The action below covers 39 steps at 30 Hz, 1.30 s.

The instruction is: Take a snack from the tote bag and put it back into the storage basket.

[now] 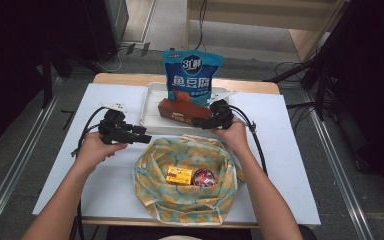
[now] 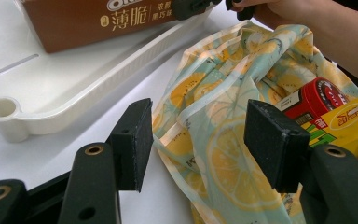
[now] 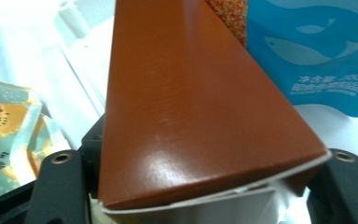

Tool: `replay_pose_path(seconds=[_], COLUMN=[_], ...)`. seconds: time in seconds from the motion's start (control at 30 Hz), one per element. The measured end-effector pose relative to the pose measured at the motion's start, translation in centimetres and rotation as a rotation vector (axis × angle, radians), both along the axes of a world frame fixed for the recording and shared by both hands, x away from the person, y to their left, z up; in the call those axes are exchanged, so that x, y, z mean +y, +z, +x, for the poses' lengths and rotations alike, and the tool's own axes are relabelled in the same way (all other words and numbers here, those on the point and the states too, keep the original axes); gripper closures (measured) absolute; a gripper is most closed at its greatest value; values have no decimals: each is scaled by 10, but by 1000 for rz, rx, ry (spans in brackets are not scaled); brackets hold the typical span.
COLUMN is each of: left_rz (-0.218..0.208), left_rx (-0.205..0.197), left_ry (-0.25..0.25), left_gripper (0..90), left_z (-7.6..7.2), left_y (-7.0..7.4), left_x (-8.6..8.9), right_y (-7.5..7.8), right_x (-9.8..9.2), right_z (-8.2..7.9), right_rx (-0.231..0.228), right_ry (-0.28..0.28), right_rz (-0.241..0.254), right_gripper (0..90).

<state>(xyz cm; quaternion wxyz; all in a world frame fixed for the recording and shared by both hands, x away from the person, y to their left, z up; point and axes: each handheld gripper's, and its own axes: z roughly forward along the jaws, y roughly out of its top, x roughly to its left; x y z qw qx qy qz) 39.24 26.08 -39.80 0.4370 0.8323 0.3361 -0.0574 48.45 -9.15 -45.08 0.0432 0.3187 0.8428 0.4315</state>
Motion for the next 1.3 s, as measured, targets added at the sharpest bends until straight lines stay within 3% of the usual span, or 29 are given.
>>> replay_pose_path(seconds=[0.5, 0.77, 0.9, 1.03, 1.3], left_rz=[0, 0, -2, -2, -4], left_rx=[-2, -5, -4, -7, -10], left_ry=[6, 8, 10, 11, 10], left_gripper=[425, 425, 425, 425, 426], left_z=[0, 0, -1, 0, -1], left_y=[0, 0, 1, 1, 1], left_x=[0, 1, 1, 1, 2], right_y=[3, 19, 29, 37, 43], right_x=[-13, -16, -15, -11, 5], right_z=[1, -7, -14, -22, -35], right_rx=[-8, -41, -69, -84, -113], right_ry=[-41, -45, -44, -31, -12], right_rz=[1, 10, 18, 19, 18], right_gripper=[246, 262, 304, 402, 471])
